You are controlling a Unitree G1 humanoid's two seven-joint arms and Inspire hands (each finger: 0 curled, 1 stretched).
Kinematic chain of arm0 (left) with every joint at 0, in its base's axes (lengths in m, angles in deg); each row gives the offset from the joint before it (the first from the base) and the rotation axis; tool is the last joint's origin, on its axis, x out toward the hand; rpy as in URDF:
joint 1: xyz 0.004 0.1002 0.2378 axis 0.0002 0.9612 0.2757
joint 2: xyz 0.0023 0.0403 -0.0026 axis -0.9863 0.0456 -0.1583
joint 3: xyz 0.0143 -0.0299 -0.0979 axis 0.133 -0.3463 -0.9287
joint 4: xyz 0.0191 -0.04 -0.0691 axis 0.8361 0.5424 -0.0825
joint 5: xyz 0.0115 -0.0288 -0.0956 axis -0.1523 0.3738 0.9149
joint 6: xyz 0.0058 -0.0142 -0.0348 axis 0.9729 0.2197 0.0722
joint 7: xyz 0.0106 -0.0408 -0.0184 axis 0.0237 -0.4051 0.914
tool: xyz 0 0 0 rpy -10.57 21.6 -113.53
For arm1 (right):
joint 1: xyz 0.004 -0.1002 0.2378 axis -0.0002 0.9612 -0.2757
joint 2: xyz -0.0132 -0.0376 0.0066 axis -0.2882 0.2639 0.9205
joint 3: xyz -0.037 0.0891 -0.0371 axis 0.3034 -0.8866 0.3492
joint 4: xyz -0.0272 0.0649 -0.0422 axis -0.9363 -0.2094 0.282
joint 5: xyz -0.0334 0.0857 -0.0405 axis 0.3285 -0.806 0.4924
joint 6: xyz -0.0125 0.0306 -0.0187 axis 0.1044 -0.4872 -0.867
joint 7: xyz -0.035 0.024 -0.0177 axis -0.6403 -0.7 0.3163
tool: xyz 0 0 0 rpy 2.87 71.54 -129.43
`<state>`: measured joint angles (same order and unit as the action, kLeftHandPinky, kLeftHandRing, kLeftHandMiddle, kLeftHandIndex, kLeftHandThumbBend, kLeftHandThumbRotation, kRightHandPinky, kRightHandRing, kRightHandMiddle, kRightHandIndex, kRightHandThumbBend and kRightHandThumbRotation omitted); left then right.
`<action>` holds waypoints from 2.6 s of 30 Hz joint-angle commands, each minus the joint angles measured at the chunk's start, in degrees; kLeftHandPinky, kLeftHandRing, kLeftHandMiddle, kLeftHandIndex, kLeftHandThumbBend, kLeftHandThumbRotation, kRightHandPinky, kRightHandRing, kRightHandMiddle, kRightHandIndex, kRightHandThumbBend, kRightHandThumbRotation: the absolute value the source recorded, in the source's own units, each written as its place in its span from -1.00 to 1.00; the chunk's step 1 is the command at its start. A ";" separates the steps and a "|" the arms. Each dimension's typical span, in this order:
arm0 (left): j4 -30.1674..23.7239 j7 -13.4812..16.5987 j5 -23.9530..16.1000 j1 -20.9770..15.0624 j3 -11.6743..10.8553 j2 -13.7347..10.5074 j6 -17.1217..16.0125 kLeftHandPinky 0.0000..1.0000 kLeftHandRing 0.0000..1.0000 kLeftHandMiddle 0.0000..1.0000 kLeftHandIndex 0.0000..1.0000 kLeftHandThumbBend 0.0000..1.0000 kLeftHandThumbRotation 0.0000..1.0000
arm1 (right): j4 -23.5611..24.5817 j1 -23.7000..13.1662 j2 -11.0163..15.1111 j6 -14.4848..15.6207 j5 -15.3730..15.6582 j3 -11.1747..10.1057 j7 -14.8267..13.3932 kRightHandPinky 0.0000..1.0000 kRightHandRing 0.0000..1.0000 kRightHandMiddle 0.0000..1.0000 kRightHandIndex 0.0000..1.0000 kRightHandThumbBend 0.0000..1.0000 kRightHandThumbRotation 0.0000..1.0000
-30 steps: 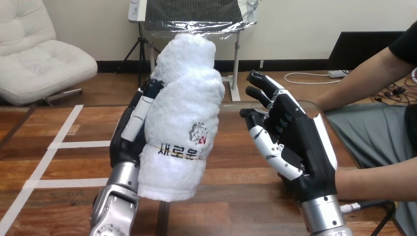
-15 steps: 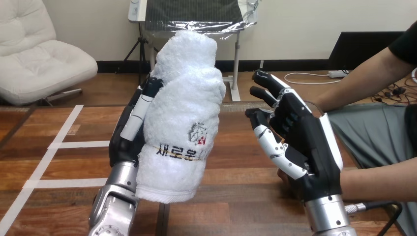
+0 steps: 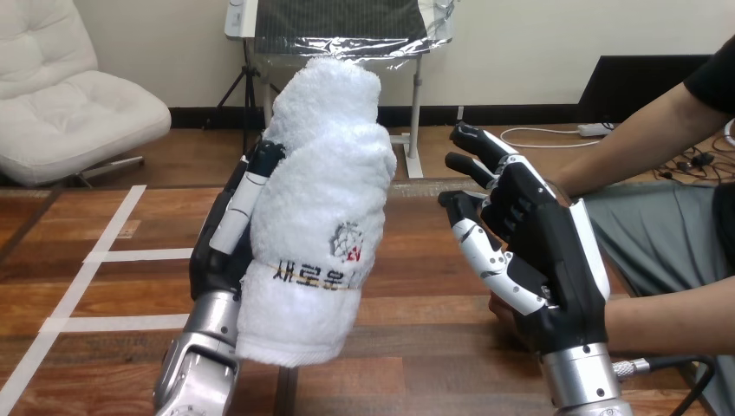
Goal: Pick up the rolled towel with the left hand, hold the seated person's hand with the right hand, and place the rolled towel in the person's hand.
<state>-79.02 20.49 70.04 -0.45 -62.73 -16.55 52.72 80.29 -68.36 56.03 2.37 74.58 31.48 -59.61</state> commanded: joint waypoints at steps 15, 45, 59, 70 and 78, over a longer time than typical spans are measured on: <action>-5.55 -2.01 0.02 1.56 3.70 6.68 -2.63 -0.55 -0.36 -0.18 0.00 0.40 -1.00 | 2.43 -3.63 2.27 -2.49 2.23 -4.55 -2.76 0.51 0.78 0.80 0.68 -0.25 -0.46; -6.79 -1.42 1.29 3.58 5.47 6.92 -3.07 -0.54 -0.36 -0.18 0.00 0.42 -1.00 | 3.69 -4.17 15.31 0.38 10.71 -13.23 -5.46 0.58 0.81 0.85 0.72 0.23 -0.55; -6.33 -1.53 1.46 3.69 5.66 7.19 -3.54 -0.54 -0.35 -0.18 0.01 0.41 -1.00 | 8.47 -2.80 22.59 8.26 18.96 -15.83 -4.74 0.58 0.83 0.87 0.74 0.32 -0.56; -6.19 -1.52 1.23 3.71 5.88 7.01 -3.87 -0.54 -0.35 -0.18 0.01 0.40 -1.00 | 12.25 -2.14 28.67 15.20 23.76 -16.56 -0.06 0.59 0.88 0.87 0.74 0.37 -0.68; -5.95 -1.96 1.30 3.60 5.78 6.94 -4.31 -0.54 -0.35 -0.18 0.01 0.39 -1.00 | 13.95 -2.56 32.40 20.26 25.26 -16.46 4.49 0.46 0.86 0.84 0.73 0.49 -0.79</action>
<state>-81.99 19.50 69.99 5.09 -57.05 -16.45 50.25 91.35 -68.75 85.14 20.45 99.30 15.79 -57.23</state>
